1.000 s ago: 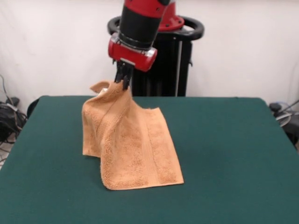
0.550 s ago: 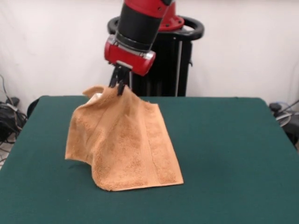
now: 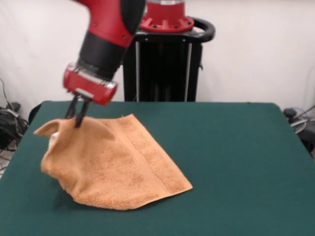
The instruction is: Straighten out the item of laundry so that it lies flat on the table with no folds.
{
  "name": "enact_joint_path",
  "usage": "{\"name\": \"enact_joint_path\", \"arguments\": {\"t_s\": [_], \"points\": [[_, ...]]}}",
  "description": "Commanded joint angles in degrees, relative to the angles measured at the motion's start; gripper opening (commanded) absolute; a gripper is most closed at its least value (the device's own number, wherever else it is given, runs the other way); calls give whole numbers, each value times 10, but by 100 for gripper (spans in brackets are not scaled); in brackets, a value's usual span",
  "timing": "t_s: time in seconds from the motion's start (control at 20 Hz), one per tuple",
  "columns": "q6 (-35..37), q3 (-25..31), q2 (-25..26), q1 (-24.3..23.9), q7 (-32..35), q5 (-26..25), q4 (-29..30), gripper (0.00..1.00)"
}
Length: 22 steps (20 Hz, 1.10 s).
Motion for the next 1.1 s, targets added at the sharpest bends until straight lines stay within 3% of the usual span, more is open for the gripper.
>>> {"name": "enact_joint_path", "arguments": {"t_s": [0.05, 0.3, 0.45, 0.7, 0.95, 1.0, 1.1], "points": [[-8, 57, 39, -88, 11, -45, -2, 0], [89, 174, -18, -223, -64, -70, 125, 0], [88, 157, -15, -217, -44, -84, 149, 0], [28, 124, 17, -184, 30, -91, 158, 0], [12, 134, 25, -194, 60, -72, 165, 0], [16, 135, 24, -192, 57, -70, 164, 100], [25, 146, 20, -201, 58, -62, 169, 100]]}}
